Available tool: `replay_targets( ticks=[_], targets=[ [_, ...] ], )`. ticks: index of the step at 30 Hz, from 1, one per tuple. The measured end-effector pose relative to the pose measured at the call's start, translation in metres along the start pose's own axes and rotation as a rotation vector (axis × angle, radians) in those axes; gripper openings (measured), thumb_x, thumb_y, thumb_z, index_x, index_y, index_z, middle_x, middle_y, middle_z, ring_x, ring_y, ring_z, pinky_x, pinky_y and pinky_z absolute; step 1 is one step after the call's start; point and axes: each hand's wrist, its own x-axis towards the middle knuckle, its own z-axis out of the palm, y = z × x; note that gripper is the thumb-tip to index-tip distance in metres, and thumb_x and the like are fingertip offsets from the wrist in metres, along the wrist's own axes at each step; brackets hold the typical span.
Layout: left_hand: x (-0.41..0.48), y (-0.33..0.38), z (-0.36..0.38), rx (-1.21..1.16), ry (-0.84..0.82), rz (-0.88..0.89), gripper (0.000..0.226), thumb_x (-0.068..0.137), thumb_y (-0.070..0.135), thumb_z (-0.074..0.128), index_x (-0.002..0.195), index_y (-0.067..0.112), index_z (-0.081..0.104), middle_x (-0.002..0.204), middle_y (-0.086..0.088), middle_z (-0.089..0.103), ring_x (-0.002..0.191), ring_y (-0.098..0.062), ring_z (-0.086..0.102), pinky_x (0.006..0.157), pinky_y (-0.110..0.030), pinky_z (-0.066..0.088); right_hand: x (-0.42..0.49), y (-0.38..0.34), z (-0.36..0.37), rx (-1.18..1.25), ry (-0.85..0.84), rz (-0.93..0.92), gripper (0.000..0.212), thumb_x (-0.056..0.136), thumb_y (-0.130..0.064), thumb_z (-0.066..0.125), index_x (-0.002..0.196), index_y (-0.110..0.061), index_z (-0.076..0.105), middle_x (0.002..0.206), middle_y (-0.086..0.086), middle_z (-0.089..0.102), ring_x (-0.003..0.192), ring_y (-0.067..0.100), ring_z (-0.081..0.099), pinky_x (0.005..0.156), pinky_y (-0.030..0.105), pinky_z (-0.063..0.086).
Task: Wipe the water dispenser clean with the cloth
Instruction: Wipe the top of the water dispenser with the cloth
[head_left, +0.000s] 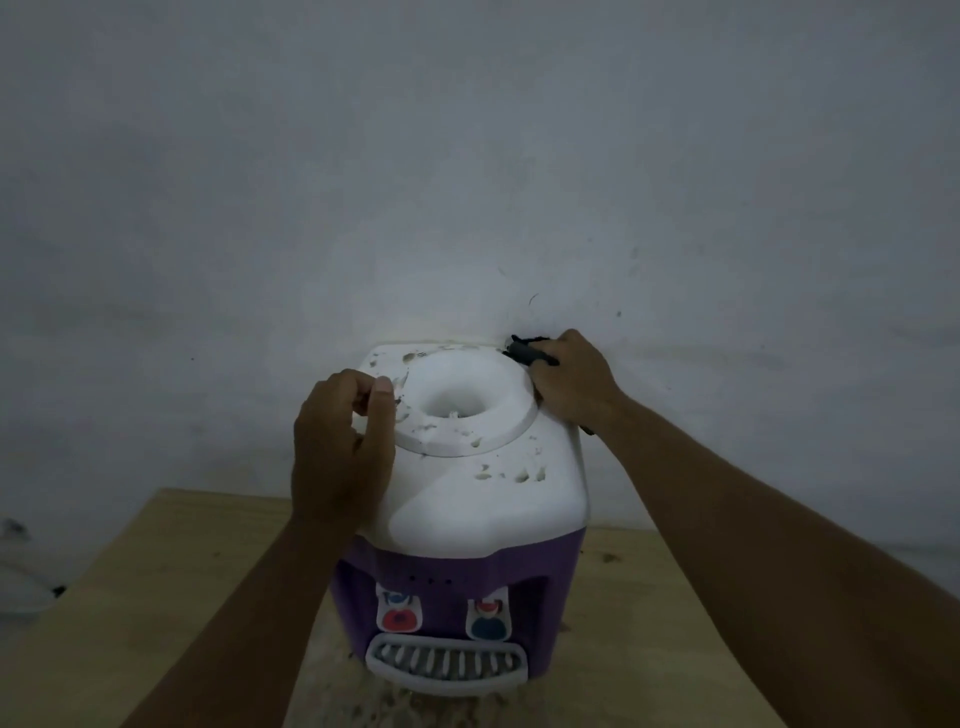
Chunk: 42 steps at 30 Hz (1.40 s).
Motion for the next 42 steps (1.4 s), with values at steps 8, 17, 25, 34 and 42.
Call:
replay_targets(
  ticks=[8,17,25,34,42],
  targets=[
    [-0.001,0.002,0.001,0.021,-0.007,0.010,0.035,0.094,0.037,0.040,0.078,0.010,0.056,0.073,-0.002,0.056,0.073,-0.019,0.052,0.067,-0.036,0.045,-0.011,0.011,0.007,0.042,0.020,-0.049,0.036,0.099,-0.032,0.040,0.128,-0.030,0.062,0.115,0.006,0.050,0.110,0.015,0.042,0.093,0.025,0.031],
    [0.000,0.003,0.001,0.022,-0.005,0.015,0.039,0.095,0.038,0.039,0.076,0.008,0.056,0.070,-0.004,0.056,0.071,-0.021,0.052,0.065,-0.039,0.044,-0.058,0.015,0.004,0.134,0.060,-0.070,0.036,0.099,-0.029,0.046,0.133,-0.026,0.058,0.113,0.006,0.047,0.102,0.008,0.038,0.087,0.021,0.030],
    [-0.002,0.003,0.000,0.024,-0.017,0.016,0.041,0.095,0.037,0.038,0.074,0.007,0.055,0.069,-0.005,0.056,0.070,-0.021,0.052,0.066,-0.040,0.043,-0.040,-0.001,-0.004,0.033,0.027,-0.041,0.030,0.101,-0.026,0.042,0.117,-0.019,0.066,0.114,0.007,0.048,0.102,0.017,0.049,0.083,0.024,0.033],
    [-0.001,0.001,0.001,0.042,-0.039,0.008,0.041,0.096,0.037,0.036,0.073,0.008,0.055,0.069,-0.006,0.057,0.070,-0.022,0.053,0.065,-0.041,0.044,0.005,-0.038,-0.008,-0.006,-0.197,-0.102,0.037,0.103,-0.025,0.038,0.132,-0.023,0.060,0.129,0.001,0.060,0.115,0.021,0.054,0.088,0.024,0.037],
    [-0.002,0.001,-0.001,0.062,-0.047,0.008,0.041,0.095,0.036,0.036,0.071,0.007,0.053,0.067,-0.006,0.054,0.068,-0.021,0.051,0.063,-0.035,0.041,0.018,-0.038,-0.008,0.003,-0.190,-0.078,0.033,0.103,-0.029,0.037,0.120,-0.019,0.063,0.114,0.004,0.063,0.099,0.019,0.054,0.078,0.027,0.035]
  ],
)
